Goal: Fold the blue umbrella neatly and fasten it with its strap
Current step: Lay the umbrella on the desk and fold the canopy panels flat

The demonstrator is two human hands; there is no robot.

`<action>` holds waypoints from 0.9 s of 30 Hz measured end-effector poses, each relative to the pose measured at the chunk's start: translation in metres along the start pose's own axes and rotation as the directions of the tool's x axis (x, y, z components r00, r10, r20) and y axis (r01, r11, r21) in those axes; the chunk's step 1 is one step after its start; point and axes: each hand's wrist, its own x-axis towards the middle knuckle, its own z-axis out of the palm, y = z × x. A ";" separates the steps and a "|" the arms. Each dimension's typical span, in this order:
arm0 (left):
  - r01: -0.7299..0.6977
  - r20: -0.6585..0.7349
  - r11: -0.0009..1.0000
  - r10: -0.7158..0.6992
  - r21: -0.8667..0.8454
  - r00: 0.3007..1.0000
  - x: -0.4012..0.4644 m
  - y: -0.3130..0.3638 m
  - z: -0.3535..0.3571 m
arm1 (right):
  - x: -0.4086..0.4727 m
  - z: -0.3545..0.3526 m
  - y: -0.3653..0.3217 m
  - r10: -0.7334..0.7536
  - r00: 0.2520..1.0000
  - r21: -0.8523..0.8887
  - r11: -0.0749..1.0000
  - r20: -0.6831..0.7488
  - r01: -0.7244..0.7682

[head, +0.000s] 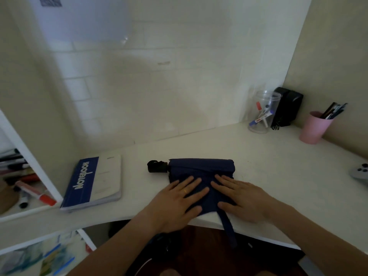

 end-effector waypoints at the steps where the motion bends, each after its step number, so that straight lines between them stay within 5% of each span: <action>1: 0.026 0.021 0.999 -0.025 -0.029 0.999 -0.003 0.000 0.006 | 0.003 -0.012 -0.001 0.029 0.997 0.028 0.999 -0.075 -0.027; 4: 0.047 0.028 0.997 -0.045 -0.061 0.999 -0.004 -0.001 0.008 | 0.039 -0.050 0.004 0.149 0.880 0.255 0.966 -0.450 -0.033; 5: 0.045 0.037 0.997 -0.043 -0.059 0.998 -0.004 0.000 0.007 | 0.056 -0.059 0.009 0.200 0.878 0.356 0.934 -0.436 -0.036; 9: 0.046 0.067 0.997 -0.041 -0.063 0.997 -0.004 0.000 0.006 | 0.105 -0.070 0.021 0.165 0.986 0.461 0.875 0.004 -0.149; 18: 0.044 0.028 0.995 -0.041 -0.086 0.999 -0.003 -0.003 0.012 | 0.103 -0.066 0.024 0.087 0.927 0.544 0.828 -0.366 0.137; 22: 0.025 0.036 0.997 -0.022 -0.068 0.999 -0.001 -0.005 0.009 | 0.097 -0.064 0.031 0.038 0.993 0.596 0.802 -0.115 0.038; 24: 0.021 0.044 0.997 -0.018 -0.073 0.999 -0.001 -0.005 0.006 | 0.095 -0.068 0.033 0.010 0.999 0.454 0.891 0.042 -0.028; 27: 0.011 0.041 0.997 -0.007 -0.079 0.999 -0.002 -0.005 0.006 | 0.093 -0.065 0.030 -0.041 0.999 0.209 0.977 0.002 0.040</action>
